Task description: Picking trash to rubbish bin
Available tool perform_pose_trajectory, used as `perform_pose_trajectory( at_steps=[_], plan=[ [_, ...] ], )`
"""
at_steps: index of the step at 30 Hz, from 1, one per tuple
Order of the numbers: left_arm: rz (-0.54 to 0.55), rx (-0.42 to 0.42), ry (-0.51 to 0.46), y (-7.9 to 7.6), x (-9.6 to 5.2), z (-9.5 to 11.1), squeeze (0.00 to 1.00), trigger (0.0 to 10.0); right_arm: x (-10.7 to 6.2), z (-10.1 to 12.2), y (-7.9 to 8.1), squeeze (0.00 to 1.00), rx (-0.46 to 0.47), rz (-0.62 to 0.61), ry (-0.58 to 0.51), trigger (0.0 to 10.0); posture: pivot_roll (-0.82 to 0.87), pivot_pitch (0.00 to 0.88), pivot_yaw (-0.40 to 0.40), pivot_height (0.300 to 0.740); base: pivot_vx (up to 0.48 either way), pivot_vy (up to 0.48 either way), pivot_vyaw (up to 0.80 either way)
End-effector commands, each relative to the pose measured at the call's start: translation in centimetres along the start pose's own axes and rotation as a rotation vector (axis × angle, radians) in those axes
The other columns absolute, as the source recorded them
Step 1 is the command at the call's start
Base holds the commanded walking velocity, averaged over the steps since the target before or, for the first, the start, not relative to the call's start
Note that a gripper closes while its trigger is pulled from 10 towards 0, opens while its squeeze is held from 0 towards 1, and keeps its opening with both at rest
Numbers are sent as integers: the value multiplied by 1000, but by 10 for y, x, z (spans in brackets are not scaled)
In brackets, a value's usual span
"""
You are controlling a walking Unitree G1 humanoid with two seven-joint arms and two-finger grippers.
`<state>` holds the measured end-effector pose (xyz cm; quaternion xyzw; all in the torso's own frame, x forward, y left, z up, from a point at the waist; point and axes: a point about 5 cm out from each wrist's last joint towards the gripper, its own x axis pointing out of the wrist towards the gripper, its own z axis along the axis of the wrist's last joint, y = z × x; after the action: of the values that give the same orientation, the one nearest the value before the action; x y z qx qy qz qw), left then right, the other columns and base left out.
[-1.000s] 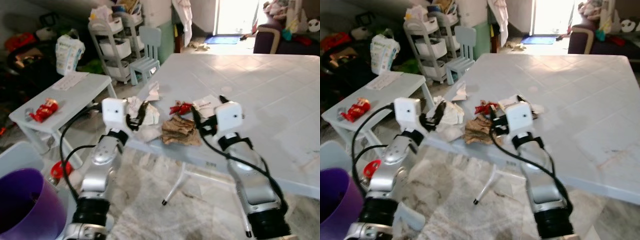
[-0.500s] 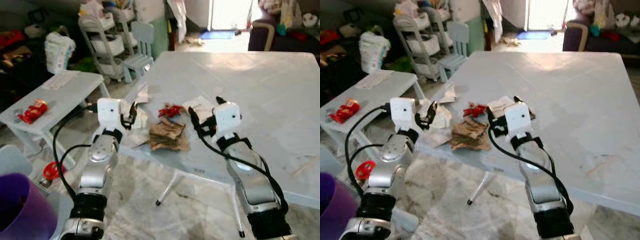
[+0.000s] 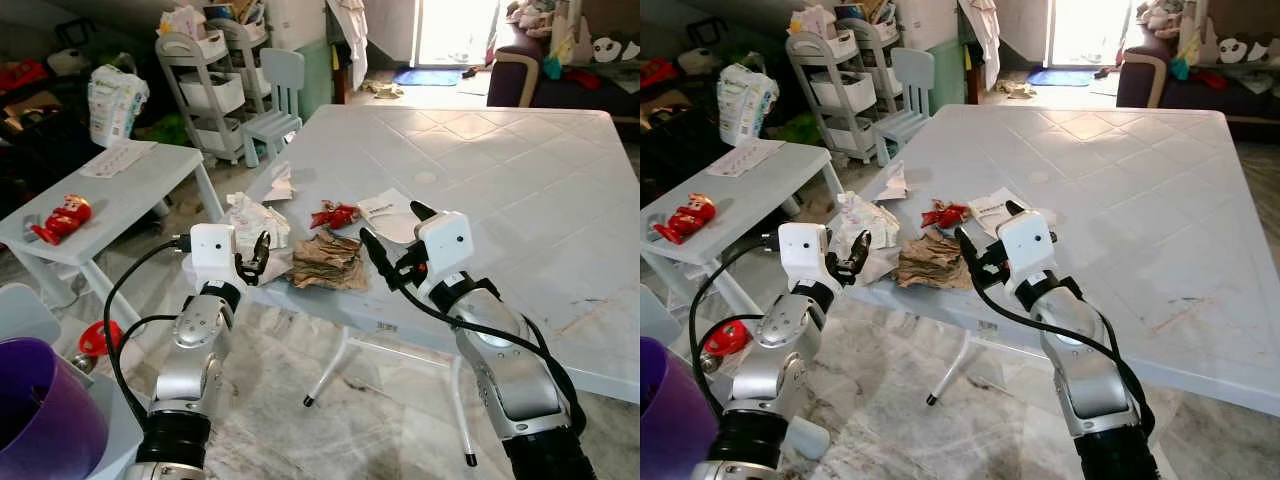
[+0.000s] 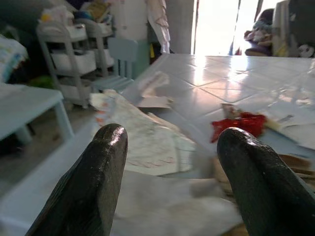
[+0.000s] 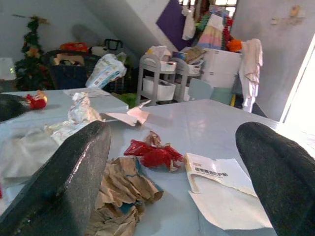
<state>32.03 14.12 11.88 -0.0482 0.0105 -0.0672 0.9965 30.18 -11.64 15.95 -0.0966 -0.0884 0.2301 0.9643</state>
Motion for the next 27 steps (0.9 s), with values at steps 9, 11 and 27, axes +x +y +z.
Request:
perform_pose_trajectory(
  at_steps=[9, 11, 27],
  plan=[
    [15, 8, -42, 4, 3, 12, 0, 10000, 3, 9, -2, 0, -26, 3, -22, 10000, -3, 0, 78, 740, 0, 0, 0],
    [25, 22, -30, 10, 3, 11, 0, 10000, 1, 10, -3, 0, -27, -7, -19, 10000, -9, 0, 69, 740, 0, 0, 0],
    [13, 6, 32, 7, 1, -3, 0, 10000, -9, 7, -5, 0, -53, 2, 25, 10000, -33, 2, 46, 740, 0, 0, 0]
  ],
)
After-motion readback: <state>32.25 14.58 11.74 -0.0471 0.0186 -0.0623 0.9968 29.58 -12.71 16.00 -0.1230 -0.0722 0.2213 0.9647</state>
